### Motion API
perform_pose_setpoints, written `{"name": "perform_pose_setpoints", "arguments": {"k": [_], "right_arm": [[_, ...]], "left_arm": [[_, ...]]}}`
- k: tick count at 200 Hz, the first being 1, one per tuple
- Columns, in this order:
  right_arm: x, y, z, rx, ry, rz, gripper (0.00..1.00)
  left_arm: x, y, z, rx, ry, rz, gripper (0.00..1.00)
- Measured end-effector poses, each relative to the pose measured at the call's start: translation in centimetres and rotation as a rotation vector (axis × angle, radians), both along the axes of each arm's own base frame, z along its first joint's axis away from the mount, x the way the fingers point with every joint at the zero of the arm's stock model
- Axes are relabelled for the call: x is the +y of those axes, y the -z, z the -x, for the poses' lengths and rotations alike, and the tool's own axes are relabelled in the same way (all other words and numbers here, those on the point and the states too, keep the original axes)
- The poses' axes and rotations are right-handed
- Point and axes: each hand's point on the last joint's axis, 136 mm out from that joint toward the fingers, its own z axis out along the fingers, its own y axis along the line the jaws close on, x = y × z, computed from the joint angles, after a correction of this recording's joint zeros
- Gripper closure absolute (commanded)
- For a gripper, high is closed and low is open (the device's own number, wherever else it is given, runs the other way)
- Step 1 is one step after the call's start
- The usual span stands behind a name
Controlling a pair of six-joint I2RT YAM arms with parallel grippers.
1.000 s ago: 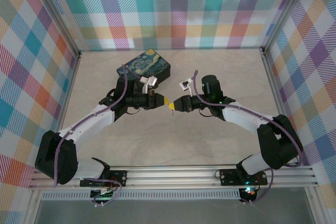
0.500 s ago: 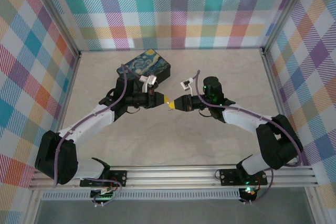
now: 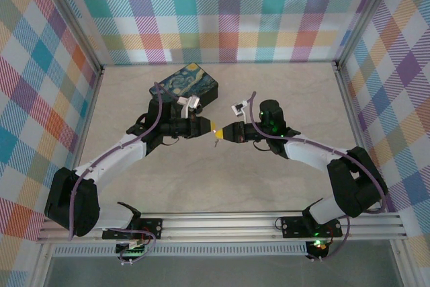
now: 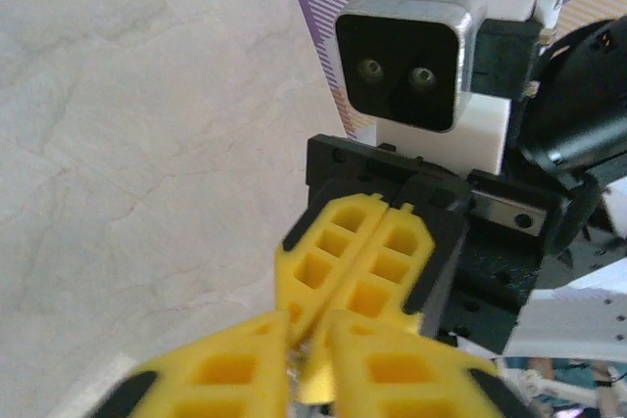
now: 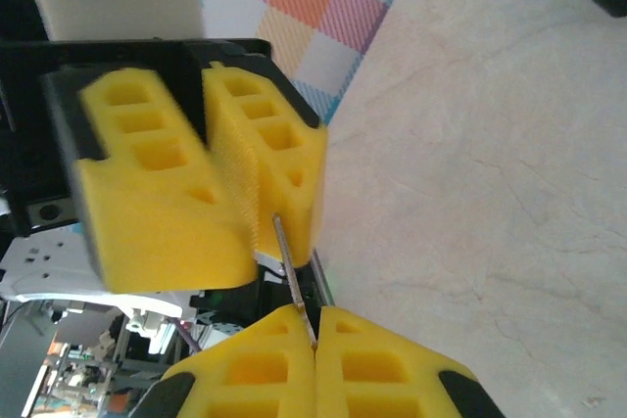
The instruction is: Unlock the padlock with the key
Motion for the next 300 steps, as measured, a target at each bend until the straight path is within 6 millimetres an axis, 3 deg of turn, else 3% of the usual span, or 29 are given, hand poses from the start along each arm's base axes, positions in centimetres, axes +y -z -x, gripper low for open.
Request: {"name": "perform_pose_setpoints", "arguments": {"k": [55,110,141,175,245,300], "right_arm": [[-0.7,2.1,-0.3,0.016,0.046,0.087,1.00],[-1.5,4.3,-0.1,0.019,0.065,0.185,1.00],[-1.8,4.9,-0.5,0.023,0.088,0.222,1.00],[-2.2,5.5,-1.3,0.025,0.132,0.269,1.00],[-3.0,7.3,-1.3,0.040,0.149,0.346,1.00],[-3.0,7.8,-1.2,0.032,0.134,0.362,1.00]], "left_arm": [[0.8,0.6,-0.7,0.017,-0.047,-0.026,0.58],[3.9,2.8,-4.0,0.052,-0.284,-0.212,0.52],[5.6,6.7,-7.3,0.127,-0.498,-0.369,0.50],[6.1,11.1,-10.8,0.164,-0.657,-0.579,0.47],[5.4,13.9,-15.8,0.095,-0.836,-0.750,0.37],[6.3,16.5,-17.5,0.079,-0.910,-0.848,0.31]]}}
